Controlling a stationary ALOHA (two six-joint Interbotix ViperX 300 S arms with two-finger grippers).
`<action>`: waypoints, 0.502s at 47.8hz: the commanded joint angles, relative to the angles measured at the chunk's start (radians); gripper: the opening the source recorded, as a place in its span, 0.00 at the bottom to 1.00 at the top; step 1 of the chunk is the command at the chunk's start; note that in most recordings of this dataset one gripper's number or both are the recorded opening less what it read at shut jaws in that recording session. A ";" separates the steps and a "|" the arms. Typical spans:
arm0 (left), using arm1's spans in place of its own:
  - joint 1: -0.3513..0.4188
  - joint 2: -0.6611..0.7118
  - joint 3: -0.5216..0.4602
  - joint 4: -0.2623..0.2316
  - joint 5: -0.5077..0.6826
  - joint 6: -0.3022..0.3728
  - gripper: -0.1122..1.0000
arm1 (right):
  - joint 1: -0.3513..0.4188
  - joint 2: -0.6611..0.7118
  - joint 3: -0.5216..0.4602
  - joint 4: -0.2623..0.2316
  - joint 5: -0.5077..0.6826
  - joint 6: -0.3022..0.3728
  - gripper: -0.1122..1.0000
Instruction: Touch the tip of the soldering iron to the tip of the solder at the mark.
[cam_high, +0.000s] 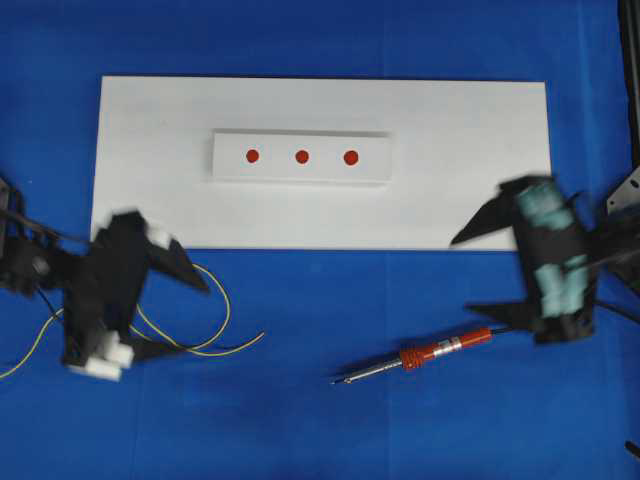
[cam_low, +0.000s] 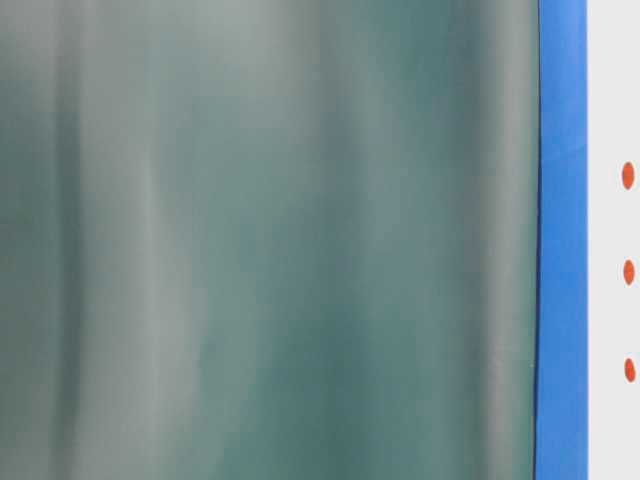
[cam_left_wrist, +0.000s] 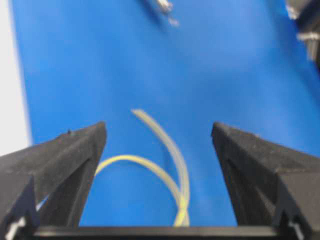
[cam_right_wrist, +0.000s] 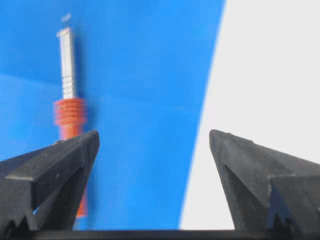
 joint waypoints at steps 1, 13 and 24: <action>0.048 -0.083 0.021 0.002 -0.003 0.028 0.82 | -0.029 -0.106 0.008 -0.051 0.028 0.002 0.87; 0.160 -0.270 0.146 0.002 -0.038 0.055 0.82 | -0.124 -0.360 0.100 -0.137 0.080 0.005 0.87; 0.189 -0.410 0.301 0.002 -0.156 0.063 0.81 | -0.219 -0.466 0.229 -0.135 0.026 0.012 0.87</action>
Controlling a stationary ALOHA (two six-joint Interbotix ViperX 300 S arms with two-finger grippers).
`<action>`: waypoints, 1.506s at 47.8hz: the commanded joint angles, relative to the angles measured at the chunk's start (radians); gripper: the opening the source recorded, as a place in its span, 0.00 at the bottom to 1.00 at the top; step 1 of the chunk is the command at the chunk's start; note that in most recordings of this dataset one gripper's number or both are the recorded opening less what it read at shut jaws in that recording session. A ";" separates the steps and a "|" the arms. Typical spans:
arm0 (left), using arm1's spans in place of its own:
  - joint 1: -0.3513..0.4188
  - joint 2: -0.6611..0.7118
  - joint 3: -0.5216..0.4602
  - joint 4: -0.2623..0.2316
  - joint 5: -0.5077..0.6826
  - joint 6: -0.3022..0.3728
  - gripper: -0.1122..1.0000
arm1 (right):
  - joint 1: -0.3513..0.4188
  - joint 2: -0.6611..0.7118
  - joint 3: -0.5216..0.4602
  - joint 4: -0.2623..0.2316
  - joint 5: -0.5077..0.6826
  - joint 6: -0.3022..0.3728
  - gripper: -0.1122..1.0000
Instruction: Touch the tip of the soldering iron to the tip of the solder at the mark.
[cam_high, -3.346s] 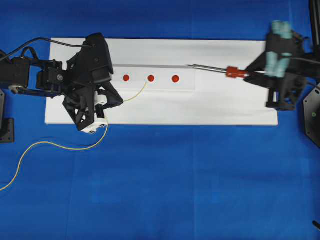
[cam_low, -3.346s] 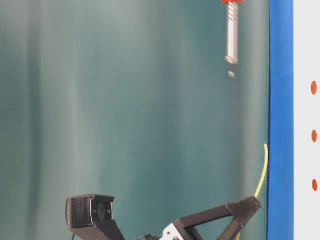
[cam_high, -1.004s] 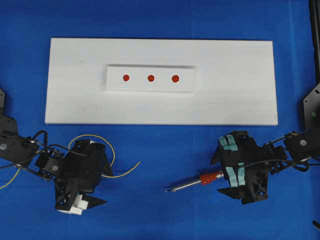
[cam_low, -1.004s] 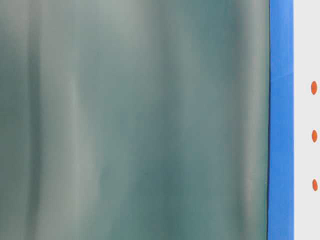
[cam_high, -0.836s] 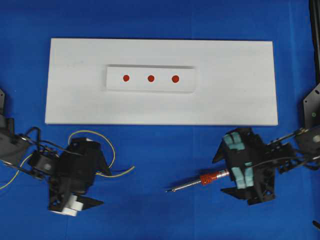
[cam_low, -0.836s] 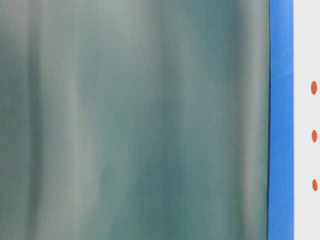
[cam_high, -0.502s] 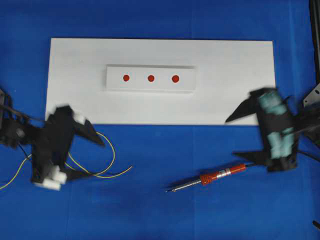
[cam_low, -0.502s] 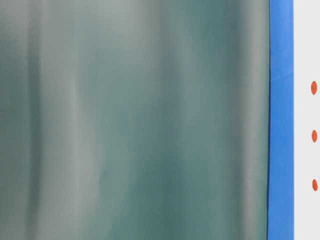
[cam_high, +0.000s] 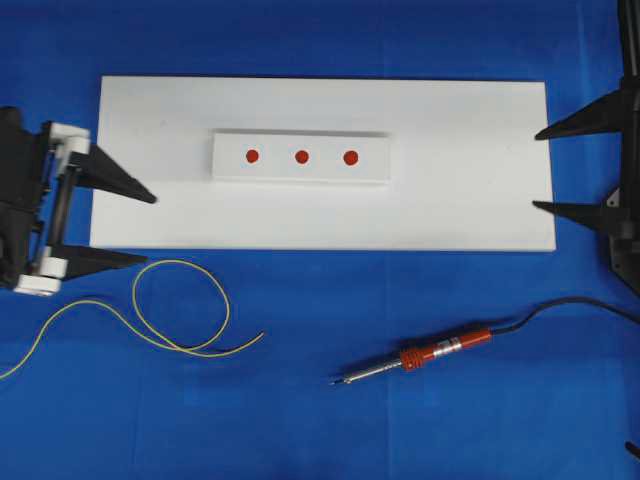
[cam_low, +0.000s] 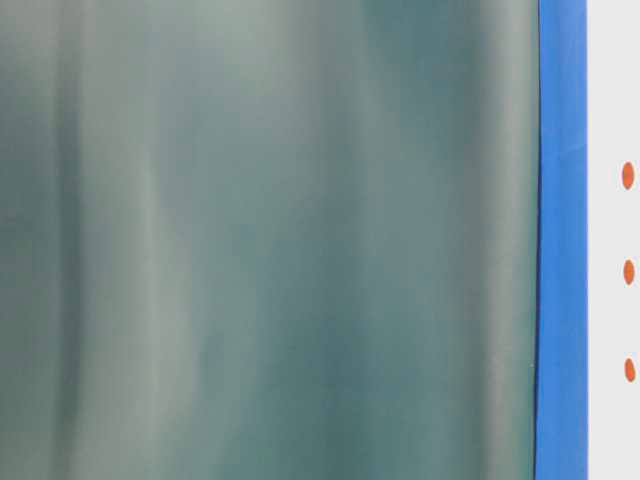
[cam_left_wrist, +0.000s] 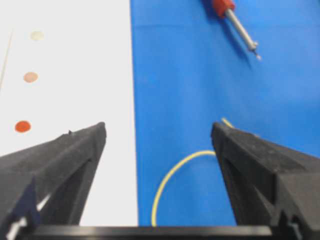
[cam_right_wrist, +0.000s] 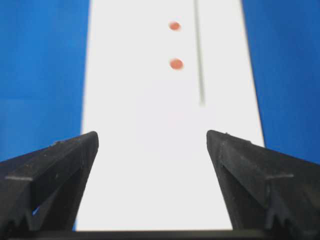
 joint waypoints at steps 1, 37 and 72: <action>0.005 -0.043 0.049 0.002 -0.063 0.003 0.81 | -0.020 -0.023 0.034 0.000 -0.049 0.005 0.87; 0.005 -0.100 0.132 0.002 -0.115 0.003 0.80 | -0.044 0.055 0.133 0.002 -0.282 0.087 0.79; 0.005 -0.100 0.133 0.002 -0.110 0.002 0.80 | -0.049 0.055 0.133 0.000 -0.282 0.087 0.79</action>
